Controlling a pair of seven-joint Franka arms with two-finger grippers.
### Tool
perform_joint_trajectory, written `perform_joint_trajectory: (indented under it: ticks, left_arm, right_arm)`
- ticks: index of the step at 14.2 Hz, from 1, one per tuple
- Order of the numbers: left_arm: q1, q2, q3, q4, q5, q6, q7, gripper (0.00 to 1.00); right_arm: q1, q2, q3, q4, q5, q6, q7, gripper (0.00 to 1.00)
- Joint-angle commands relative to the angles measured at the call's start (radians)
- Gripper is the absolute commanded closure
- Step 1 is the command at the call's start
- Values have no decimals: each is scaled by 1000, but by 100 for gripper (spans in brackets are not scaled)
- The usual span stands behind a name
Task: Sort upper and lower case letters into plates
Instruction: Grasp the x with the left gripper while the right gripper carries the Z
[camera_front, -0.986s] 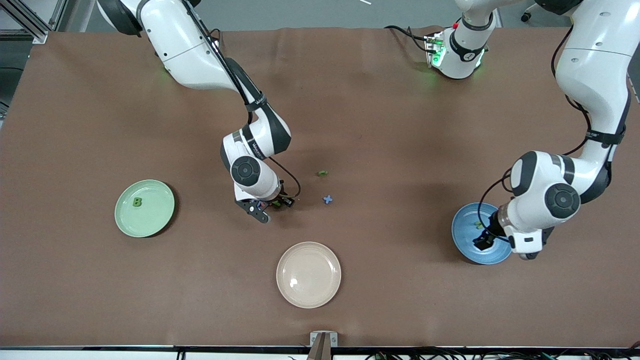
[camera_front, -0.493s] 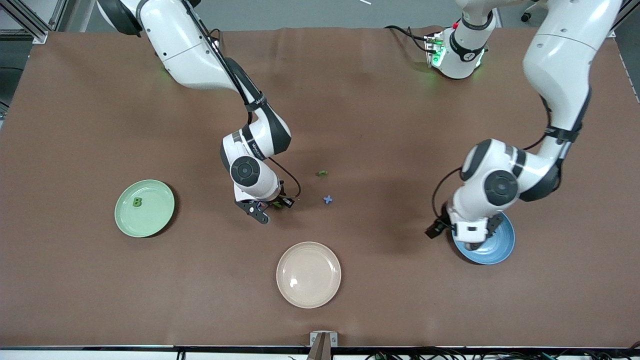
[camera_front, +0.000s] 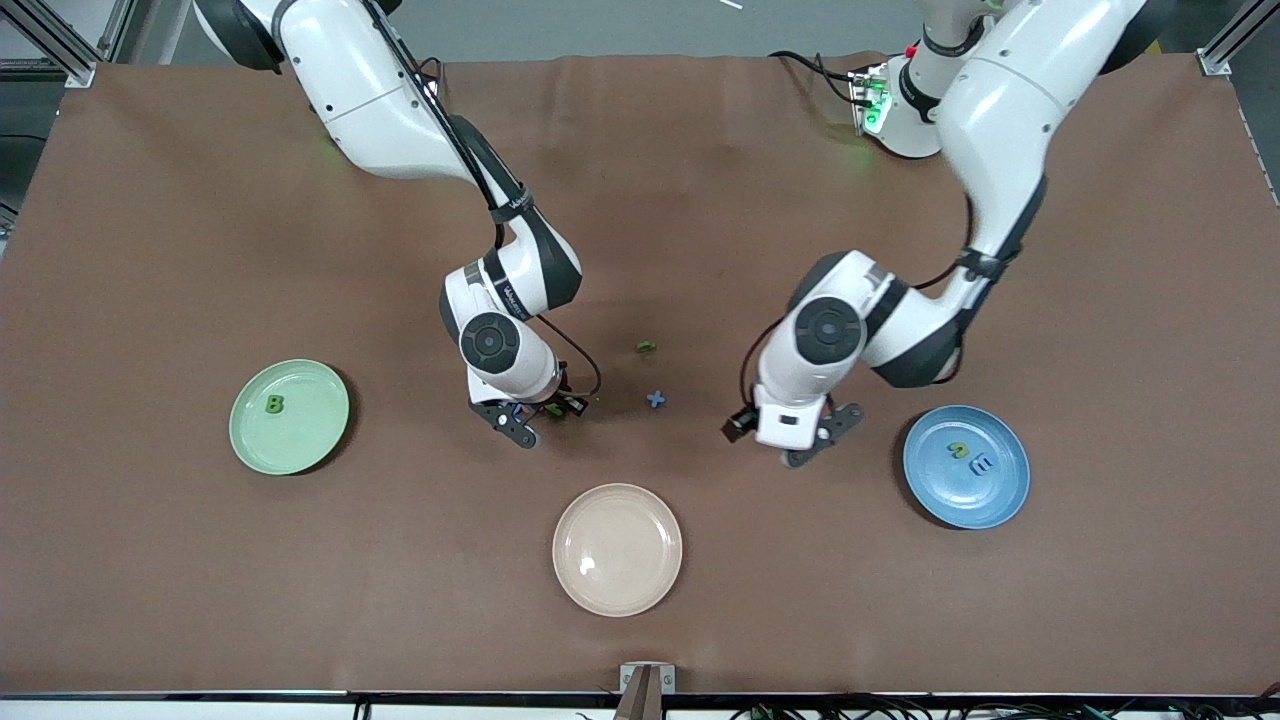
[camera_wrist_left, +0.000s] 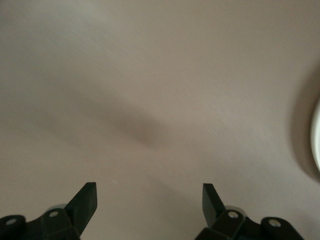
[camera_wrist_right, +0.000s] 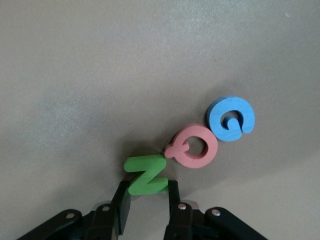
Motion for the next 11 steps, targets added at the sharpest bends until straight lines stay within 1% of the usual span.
perform_joint_trajectory:
  ticks: [1, 2, 3, 5, 7, 8, 11]
  left_arm:
    - [-155, 115, 96, 150, 15, -7, -93, 12]
    - [-201, 135, 133, 184, 13, -4, -123, 12]
    - [-238, 145, 153, 198, 10, -3, -143, 13]
    - [-264, 173, 157, 224, 7, 29, -186, 15]
    - [-292, 178, 157, 233, 5, 35, -209, 17]
    - [-298, 181, 157, 236, 4, 36, -209, 18]
    - [-335, 222, 157, 273, 4, 29, -238, 24]
  right_arm:
    - [-15, -40, -8, -4, 22, -40, -23, 95]
    - [-35, -77, -8, -3, 24, -89, -27, 96]
    - [-49, -101, -8, -3, 24, -130, -33, 96]
    - [-95, -176, -8, -6, 22, -230, -73, 97]
    - [-139, -236, -8, -12, 22, -316, -168, 97]
    - [-170, -265, -8, -28, 19, -342, -231, 97]
    - [-263, -351, -11, -151, 13, -332, -471, 96]
